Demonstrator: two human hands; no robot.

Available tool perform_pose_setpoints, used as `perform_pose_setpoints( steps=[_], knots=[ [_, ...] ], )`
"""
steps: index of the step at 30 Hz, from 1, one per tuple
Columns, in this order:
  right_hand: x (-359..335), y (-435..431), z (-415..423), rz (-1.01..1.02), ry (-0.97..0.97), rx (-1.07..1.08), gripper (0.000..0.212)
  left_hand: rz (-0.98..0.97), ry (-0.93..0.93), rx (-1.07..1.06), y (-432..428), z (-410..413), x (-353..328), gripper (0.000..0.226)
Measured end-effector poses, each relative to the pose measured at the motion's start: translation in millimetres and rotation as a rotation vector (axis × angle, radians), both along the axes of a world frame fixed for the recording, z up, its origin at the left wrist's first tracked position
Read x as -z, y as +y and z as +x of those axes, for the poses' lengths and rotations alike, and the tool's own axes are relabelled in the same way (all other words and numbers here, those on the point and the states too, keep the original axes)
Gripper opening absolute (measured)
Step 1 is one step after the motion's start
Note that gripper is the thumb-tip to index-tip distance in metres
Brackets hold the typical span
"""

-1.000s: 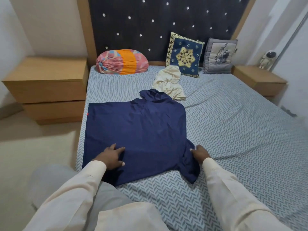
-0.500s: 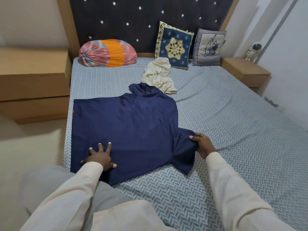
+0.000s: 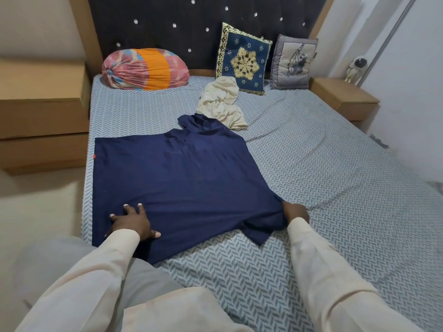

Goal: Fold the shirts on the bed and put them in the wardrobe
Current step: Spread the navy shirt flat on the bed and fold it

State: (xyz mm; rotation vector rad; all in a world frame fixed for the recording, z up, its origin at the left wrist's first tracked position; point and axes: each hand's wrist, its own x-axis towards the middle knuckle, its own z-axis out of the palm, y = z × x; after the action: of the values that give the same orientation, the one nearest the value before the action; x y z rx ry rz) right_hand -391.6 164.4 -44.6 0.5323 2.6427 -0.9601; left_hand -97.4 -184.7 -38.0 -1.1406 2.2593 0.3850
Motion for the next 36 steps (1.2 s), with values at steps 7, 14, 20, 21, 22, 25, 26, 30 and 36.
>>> perform_pose_setpoints(
  steps=[7, 14, 20, 21, 22, 25, 26, 30, 36],
  knots=[
    [-3, -30, -20, 0.175, 0.164, -0.126, 0.042, -0.065, 0.079, -0.038, -13, -33, -18, 0.104],
    [0, -100, -75, -0.073, 0.072, -0.472, 0.042, -0.001, 0.249, 0.147, -16, -101, -21, 0.093],
    [6, -156, -63, 0.236, 0.406, -1.08, 0.041, 0.035, 0.086, 0.084, -24, -142, -6, 0.096],
    [6, -160, -61, 0.212, 0.424, -1.09, 0.032, 0.009, 0.058, 0.077, -24, -143, -4, 0.098],
    [0, -165, -61, 0.146, 0.432, -1.002, 0.024, -0.001, 0.045, 0.067, -26, -146, -4, 0.1],
    [-1, -175, -95, -0.092, 0.407, -0.539, 0.018, 0.027, 0.037, 0.021, -35, -156, -5, 0.11],
    [-1, -176, -111, -0.142, 0.335, -0.469, 0.025, 0.043, 0.029, 0.004, -38, -159, -6, 0.114],
    [19, -184, -159, -0.287, -0.04, -0.436, 0.025, 0.055, -0.003, -0.028, -41, -168, -7, 0.122],
    [-12, -196, -186, -0.489, -0.264, -0.406, 0.023, 0.02, 0.021, -0.076, -53, -177, -6, 0.108]
  ],
)
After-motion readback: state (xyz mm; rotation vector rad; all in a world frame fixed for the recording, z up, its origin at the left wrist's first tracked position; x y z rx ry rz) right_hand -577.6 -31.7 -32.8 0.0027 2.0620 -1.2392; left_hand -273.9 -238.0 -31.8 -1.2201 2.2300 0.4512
